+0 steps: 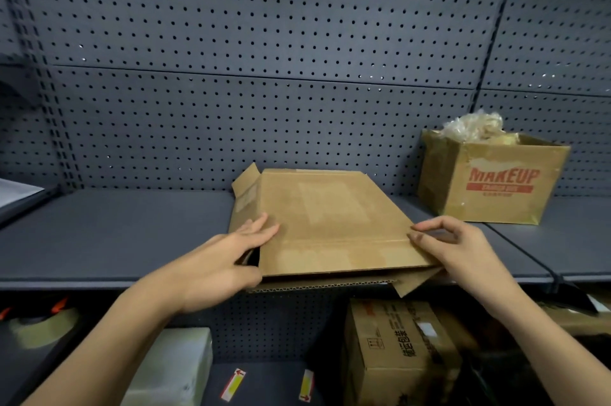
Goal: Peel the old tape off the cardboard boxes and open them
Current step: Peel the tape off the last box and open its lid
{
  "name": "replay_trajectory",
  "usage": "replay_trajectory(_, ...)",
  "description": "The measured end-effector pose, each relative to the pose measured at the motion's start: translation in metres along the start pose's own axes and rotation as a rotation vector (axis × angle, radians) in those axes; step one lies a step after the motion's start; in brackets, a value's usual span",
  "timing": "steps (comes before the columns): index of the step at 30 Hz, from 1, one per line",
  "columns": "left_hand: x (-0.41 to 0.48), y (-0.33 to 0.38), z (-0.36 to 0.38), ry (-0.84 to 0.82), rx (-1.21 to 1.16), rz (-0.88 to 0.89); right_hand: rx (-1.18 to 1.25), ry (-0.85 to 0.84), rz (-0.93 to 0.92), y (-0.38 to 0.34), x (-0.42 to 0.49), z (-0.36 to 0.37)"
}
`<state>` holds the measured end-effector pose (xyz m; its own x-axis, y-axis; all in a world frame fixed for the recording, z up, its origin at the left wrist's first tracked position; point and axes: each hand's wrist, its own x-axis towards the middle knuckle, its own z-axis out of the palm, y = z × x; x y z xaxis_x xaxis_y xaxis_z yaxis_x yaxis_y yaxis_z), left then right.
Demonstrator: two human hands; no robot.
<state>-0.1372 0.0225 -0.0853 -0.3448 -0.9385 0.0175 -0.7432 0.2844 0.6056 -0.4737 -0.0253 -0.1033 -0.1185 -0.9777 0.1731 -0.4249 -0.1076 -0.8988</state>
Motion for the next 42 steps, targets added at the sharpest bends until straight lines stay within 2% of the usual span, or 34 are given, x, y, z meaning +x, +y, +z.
replay_trajectory(3,0.002,0.004,-0.006,-0.003,0.023,0.005,-0.136,-0.029,0.0,-0.007,0.007,-0.001)
replay_trajectory(6,0.009,-0.001,-0.002,-0.01,0.086,0.031,-0.029,-0.197,0.157,-0.014,0.009,-0.007)
replay_trajectory(11,0.025,-0.007,0.018,-0.033,0.175,0.028,-0.171,-0.311,0.299,-0.008,0.012,-0.002)
replay_trajectory(13,0.03,-0.007,0.019,-0.023,0.18,0.021,-0.327,-0.329,0.267,-0.009,0.015,-0.002)
replay_trajectory(16,0.035,-0.008,0.014,0.025,0.174,0.032,-0.646,-0.306,0.054,-0.016,0.02,-0.004)
replay_trajectory(18,0.041,-0.009,0.01,0.043,0.178,0.016,-0.724,-0.25,-0.004,-0.018,0.027,0.0)
replay_trajectory(21,0.05,-0.012,0.006,0.076,0.193,-0.016,-0.73,-0.217,-0.04,-0.016,0.048,0.016)
replay_trajectory(26,0.058,-0.02,0.008,0.145,0.115,-0.042,-0.666,-0.38,0.086,-0.021,0.084,0.032)
replay_trajectory(29,0.06,-0.031,0.005,0.274,-0.047,-0.143,-0.611,-0.398,0.134,-0.025,0.091,0.029)
replay_trajectory(35,0.068,-0.047,-0.003,0.404,-0.203,-0.343,-0.426,-0.376,0.14,-0.016,0.088,0.023)
replay_trajectory(39,0.083,-0.046,-0.004,0.38,-0.215,-0.364,-0.269,-0.325,0.13,-0.013,0.076,0.018)
replay_trajectory(42,0.089,-0.038,-0.002,0.305,-0.214,-0.304,-0.26,-0.317,0.119,-0.011,0.065,0.015)
